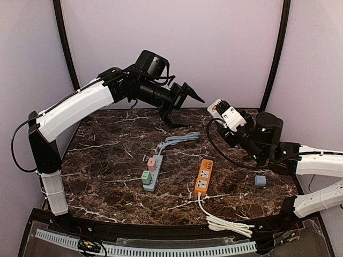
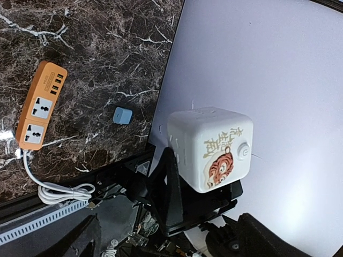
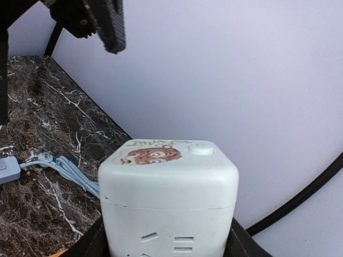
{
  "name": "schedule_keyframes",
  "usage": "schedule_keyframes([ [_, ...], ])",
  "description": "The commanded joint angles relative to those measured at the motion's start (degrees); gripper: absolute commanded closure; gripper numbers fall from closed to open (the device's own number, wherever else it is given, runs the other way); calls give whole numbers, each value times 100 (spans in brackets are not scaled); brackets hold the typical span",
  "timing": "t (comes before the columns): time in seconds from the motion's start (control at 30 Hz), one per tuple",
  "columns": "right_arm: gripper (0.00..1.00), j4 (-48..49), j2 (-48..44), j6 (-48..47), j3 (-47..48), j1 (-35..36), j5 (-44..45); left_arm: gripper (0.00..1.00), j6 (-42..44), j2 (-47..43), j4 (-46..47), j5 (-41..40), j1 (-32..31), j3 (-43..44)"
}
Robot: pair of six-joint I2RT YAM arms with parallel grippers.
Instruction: Insert the plug
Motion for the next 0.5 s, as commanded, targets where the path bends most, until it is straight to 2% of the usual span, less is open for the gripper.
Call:
schedule_keyframes([
  [0.0,100,852,189,-1113,-9,142,-152,13,-281,-232,397,218,55,-76],
  [0.47,100,1675,697,-2314,70,393,-91,16,-425,74,779,495,143,-57],
])
